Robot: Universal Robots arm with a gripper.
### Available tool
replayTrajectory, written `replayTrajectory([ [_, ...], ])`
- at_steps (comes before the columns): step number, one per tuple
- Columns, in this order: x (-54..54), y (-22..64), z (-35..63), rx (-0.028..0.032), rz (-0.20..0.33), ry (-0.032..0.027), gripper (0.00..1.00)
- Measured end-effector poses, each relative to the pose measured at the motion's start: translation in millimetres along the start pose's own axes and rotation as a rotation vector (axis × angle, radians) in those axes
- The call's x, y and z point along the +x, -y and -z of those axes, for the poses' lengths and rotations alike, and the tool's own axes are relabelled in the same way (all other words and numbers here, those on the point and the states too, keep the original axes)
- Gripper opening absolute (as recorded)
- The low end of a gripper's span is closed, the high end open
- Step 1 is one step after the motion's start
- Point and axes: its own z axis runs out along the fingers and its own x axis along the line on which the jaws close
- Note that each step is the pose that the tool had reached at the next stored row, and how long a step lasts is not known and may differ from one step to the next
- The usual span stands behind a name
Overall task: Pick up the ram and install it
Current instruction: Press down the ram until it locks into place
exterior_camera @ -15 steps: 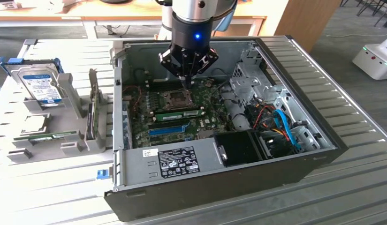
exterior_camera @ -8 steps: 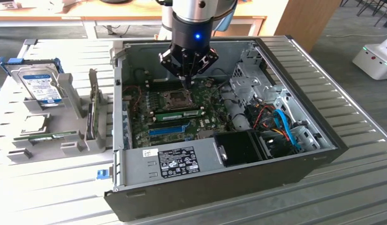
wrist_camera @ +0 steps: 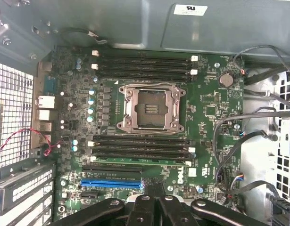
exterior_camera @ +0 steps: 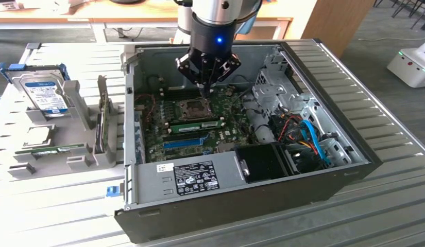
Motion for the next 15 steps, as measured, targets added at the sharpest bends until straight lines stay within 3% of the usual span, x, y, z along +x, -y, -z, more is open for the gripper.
replayTrajectory([
  [3,-1.4,0.1,0.0,0.0005,0.000,-0.0087,0.11],
  [15,1.4,0.0,-0.1,0.0004,-0.001,-0.0092,0.11],
])
